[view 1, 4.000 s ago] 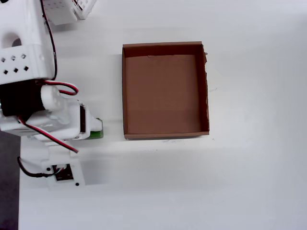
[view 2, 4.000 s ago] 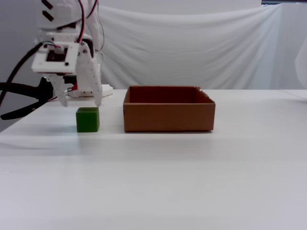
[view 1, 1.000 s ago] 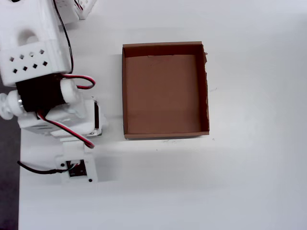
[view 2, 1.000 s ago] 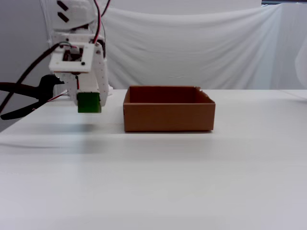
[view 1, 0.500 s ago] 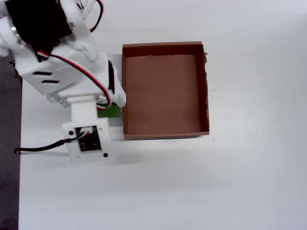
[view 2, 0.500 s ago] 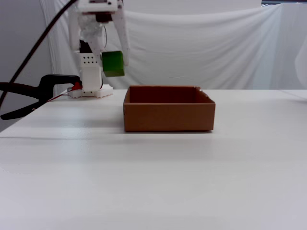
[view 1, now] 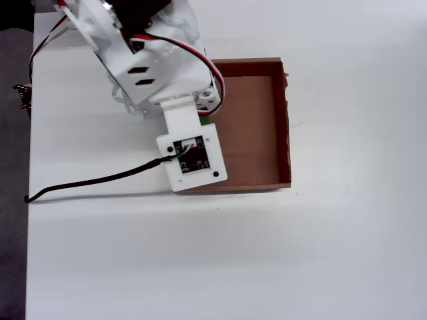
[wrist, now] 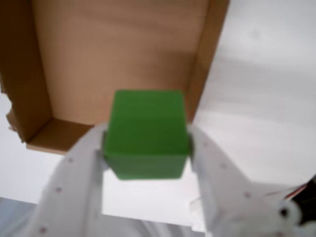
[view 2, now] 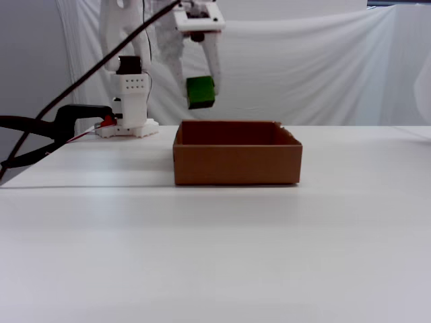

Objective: Grasp a green cube and put it in a box.

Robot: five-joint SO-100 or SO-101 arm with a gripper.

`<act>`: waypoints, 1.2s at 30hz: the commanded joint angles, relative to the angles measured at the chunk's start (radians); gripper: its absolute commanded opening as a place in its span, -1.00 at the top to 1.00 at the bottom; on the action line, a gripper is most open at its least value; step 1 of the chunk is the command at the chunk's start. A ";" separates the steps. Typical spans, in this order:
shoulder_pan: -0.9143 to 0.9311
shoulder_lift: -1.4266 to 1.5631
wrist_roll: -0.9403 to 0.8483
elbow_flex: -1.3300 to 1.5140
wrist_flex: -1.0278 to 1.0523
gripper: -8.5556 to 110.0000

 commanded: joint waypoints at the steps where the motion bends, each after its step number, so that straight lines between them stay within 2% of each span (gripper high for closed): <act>1: -0.048 -0.015 0.017 -0.061 -0.017 0.61; 11: -0.130 -0.178 0.060 -0.121 -0.041 0.61; 36: -0.135 -0.382 0.066 -0.106 -0.150 0.61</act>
